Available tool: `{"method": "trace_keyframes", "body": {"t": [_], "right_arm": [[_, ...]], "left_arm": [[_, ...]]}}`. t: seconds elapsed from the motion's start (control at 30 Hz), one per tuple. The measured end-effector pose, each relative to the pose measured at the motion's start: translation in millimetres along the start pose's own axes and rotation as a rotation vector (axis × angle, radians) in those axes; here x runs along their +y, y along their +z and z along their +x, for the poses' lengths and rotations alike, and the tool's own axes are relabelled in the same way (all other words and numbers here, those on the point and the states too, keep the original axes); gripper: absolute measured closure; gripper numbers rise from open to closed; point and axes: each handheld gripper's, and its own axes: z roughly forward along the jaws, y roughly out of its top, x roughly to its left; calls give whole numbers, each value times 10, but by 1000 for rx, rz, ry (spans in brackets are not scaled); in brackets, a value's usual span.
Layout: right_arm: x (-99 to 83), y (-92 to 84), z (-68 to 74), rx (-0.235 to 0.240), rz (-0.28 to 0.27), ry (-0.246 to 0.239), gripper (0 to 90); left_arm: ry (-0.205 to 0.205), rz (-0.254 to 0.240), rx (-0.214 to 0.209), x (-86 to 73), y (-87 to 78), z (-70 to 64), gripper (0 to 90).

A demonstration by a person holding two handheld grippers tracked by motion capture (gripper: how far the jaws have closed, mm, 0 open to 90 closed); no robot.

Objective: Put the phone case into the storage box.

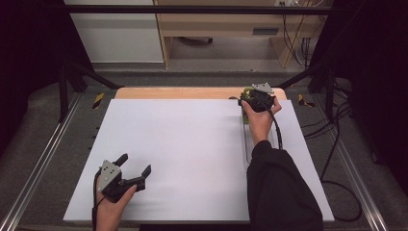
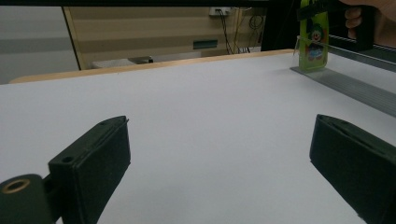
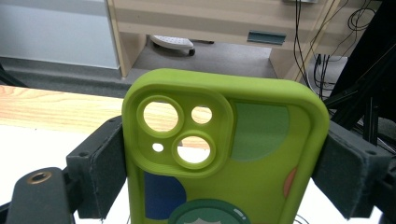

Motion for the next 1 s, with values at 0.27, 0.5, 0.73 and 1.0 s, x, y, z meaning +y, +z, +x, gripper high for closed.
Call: {"method": "trace_keyframes", "body": {"t": [0.27, 0.5, 0.73, 1.0], "right_arm": [[1, -1, -6, 6, 2, 7, 143], [-2, 2, -12, 11, 1, 8, 144], [-3, -3, -19, 19, 1, 1, 143], [-4, -4, -20, 21, 1, 0, 140]], "left_arm": [[-2, -2, 0, 1, -1, -1, 45], [-2, -2, 0, 1, -1, -1, 46], [0, -1, 0, 2, -2, -3, 46], [-1, 1, 0, 0, 0, -2, 46]]}}
